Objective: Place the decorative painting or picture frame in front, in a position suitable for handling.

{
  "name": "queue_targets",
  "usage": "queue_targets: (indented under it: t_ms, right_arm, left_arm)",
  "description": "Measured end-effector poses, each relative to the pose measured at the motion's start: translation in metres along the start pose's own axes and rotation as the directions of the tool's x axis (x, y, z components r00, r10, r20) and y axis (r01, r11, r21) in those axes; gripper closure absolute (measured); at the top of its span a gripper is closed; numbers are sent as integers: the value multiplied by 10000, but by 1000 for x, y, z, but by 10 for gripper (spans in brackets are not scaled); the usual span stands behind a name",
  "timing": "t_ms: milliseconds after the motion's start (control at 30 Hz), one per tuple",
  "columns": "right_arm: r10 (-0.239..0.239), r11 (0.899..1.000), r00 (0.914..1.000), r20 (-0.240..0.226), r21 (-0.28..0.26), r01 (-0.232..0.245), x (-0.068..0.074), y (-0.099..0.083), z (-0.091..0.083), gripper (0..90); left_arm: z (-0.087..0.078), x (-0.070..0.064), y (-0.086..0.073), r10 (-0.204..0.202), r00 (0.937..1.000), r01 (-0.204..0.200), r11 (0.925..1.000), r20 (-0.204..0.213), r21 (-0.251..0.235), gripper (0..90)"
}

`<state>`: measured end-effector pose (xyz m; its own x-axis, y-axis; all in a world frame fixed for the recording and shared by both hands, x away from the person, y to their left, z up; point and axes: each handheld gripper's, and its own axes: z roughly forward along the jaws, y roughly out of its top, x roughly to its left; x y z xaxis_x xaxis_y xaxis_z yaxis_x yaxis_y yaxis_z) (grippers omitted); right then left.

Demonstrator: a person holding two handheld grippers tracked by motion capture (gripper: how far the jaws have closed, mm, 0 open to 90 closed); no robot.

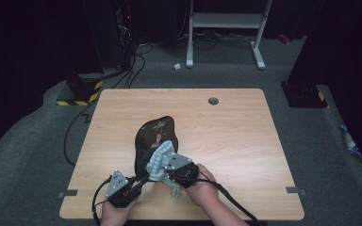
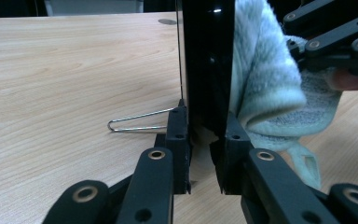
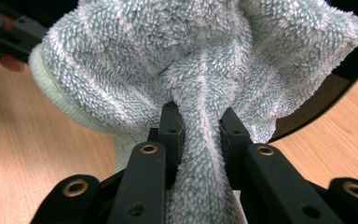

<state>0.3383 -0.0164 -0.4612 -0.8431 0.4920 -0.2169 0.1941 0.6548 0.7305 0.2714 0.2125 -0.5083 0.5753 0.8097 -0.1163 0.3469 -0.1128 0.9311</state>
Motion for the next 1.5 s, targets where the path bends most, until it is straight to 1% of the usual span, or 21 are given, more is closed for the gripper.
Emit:
queue_targets:
  t_ms: [100,167,200,233,300,333,400,500,600,633,667,700,767,800,967,1067,1167,1200,1367,1433,1500]
  right_arm:
    - [166,9998,9998,143,71,-167,-9,-1,3,752]
    - [475,9987,9980,408,142,-481,-24,-3,7,752]
    - [892,9956,9938,663,220,-908,-41,-5,10,753]
    - [892,9956,9938,663,220,-908,-41,-5,10,753]
    - [1315,9893,9837,1224,468,-1380,-63,-11,15,753]
    - [1315,9893,9837,1224,468,-1380,-63,-11,15,753]
    - [1653,9819,9732,1600,664,-1777,-79,-16,17,753]
    - [1667,9800,9716,1679,802,-1820,-82,-19,18,753]
    - [1446,9841,9785,1468,816,-1577,-72,-19,17,753]
    - [1245,9881,9850,1193,750,-1339,-60,-18,17,753]
    - [1245,9881,9850,1193,750,-1339,-60,-18,17,753]
    - [1059,9910,9903,899,729,-1126,-47,-17,17,754]
    - [901,9927,9934,713,739,-953,-41,-18,18,753]
    - [540,9954,9978,392,771,-569,-27,-18,19,754]
    - [45,9966,10000,-13,827,-43,-5,-20,20,753]
    - [176,9964,9998,48,834,-179,-10,-20,20,753]
    - [750,9935,9956,554,817,-794,-34,-22,22,751]
    - [750,9935,9956,554,817,-794,-34,-22,22,751]
    - [1537,9813,9797,1286,966,-1666,-66,-28,28,750]
    - [1685,9769,9758,1394,1082,-1842,-72,-30,29,750]
    - [1653,9757,9778,1285,1235,-1812,-71,-31,30,750]
  left_arm:
    - [0,0,0,-51,10000,51,10000,25,-2,778]
    - [0,0,0,-51,10000,51,10000,18,8,778]
    - [0,0,0,-45,10000,45,10000,15,3,777]
    - [0,0,0,-45,10000,45,10000,15,3,777]
    - [0,0,0,-38,10000,38,10000,21,-5,777]
    - [0,0,0,-38,10000,38,10000,21,-5,778]
    - [0,0,0,-42,10000,42,10000,23,-8,778]
    - [0,0,0,-59,10000,59,10000,30,-3,778]
    - [0,0,0,-53,10000,53,10000,22,0,778]
    - [0,0,0,-39,10000,39,10000,9,9,778]
    - [0,0,0,-39,10000,39,10000,9,9,778]
    - [0,0,0,-44,10000,44,10000,-7,5,778]
    - [0,0,0,-47,10000,47,10000,-10,2,777]
    - [0,0,0,-47,10000,47,10000,-11,2,778]
    - [0,0,0,-41,10000,41,10000,-10,10,777]
    - [0,0,0,-71,10000,71,10000,7,-7,778]
    - [0,0,0,-59,10000,59,10000,6,1,778]
    - [0,0,0,-73,10000,73,10000,11,-11,778]
    - [0,0,0,-40,10000,40,10000,20,-9,778]
    - [0,0,0,-44,10000,44,10000,17,-15,777]
    - [0,0,0,-53,10000,53,10000,17,-22,778]
